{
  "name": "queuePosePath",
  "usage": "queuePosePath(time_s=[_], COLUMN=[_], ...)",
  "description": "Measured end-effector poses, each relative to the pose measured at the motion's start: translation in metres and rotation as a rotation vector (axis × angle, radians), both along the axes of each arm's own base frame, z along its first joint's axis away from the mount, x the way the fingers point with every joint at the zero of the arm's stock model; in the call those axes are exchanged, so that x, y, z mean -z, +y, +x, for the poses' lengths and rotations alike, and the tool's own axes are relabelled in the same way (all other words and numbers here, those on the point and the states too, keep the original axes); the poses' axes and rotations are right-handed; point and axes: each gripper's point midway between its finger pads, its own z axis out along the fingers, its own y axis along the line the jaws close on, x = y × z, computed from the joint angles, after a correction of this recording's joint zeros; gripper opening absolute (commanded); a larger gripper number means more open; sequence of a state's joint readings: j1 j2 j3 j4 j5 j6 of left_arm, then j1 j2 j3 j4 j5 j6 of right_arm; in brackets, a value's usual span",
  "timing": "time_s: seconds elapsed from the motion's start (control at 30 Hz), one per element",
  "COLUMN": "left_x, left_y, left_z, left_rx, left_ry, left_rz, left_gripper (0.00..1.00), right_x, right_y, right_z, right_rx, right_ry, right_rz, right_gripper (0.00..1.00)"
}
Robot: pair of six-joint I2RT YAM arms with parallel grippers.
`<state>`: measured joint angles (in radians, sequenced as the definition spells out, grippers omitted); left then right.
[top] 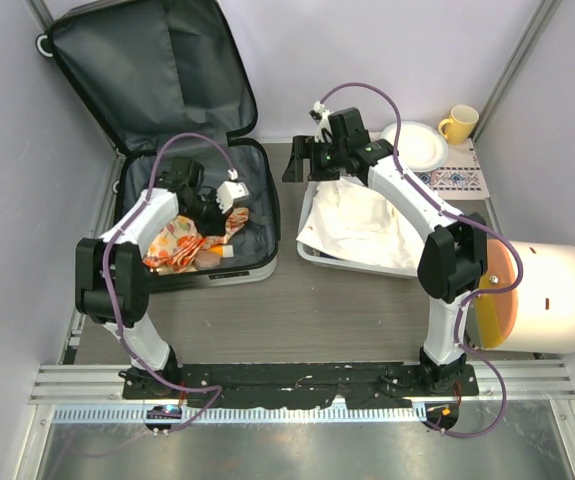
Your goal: Open, take out, and arrange the luggage
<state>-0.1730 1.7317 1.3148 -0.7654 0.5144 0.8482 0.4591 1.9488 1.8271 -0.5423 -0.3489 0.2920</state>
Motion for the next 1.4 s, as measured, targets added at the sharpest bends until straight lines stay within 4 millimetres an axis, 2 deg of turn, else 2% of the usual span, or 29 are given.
queuePosePath(time_s=[0.17,0.4,0.57,0.7,0.8,0.87,0.97,1.03,1.13,1.23,1.27,1.4], left_x=[-0.02,-0.042,-0.049,-0.064,-0.075,-0.083,-0.102,-0.114,-0.126,-0.132,-0.133,-0.137], left_y=[0.0,-0.004,-0.003,-0.005,-0.01,-0.017,-0.039,-0.059,-0.087,-0.117,-0.126,-0.163], left_z=[-0.002,-0.006,-0.02,-0.018,-0.017,-0.015,-0.008,-0.001,0.013,0.024,0.027,0.036], left_rx=[-0.043,-0.09,-0.118,-0.146,-0.164,-0.176,-0.172,-0.169,-0.191,-0.221,-0.229,-0.25], left_ry=[-0.029,-0.109,-0.157,-0.191,-0.194,-0.195,-0.219,-0.23,-0.227,-0.198,-0.188,-0.158], left_rz=[-0.053,-0.115,-0.143,-0.175,-0.2,-0.216,-0.249,-0.277,-0.326,-0.379,-0.393,-0.439], left_gripper=[0.0,0.0,0.0,0.0,0.0,0.0,0.0,0.0,0.0,0.0,0.0,0.0], right_x=[-0.007,-0.012,0.015,0.039,0.035,0.017,-0.012,-0.03,-0.055,-0.075,-0.083,-0.101], right_y=[0.011,0.051,0.088,0.102,0.101,0.094,0.067,0.035,-0.028,-0.09,-0.118,-0.185], right_z=[-0.005,-0.028,-0.047,-0.057,-0.052,-0.035,-0.004,0.015,0.042,0.053,0.056,0.054], right_rx=[-0.001,-0.033,-0.069,-0.082,-0.078,-0.062,-0.008,0.049,0.161,0.264,0.311,0.418], right_ry=[0.035,0.135,0.245,0.307,0.289,0.237,0.155,0.114,0.053,0.011,-0.006,-0.043], right_rz=[0.064,0.178,0.202,0.184,0.181,0.195,0.227,0.241,0.254,0.249,0.247,0.22], right_gripper=[0.86,0.9,0.9,0.9,0.91,0.91,0.91,0.91,0.91,0.91,0.91,0.91])
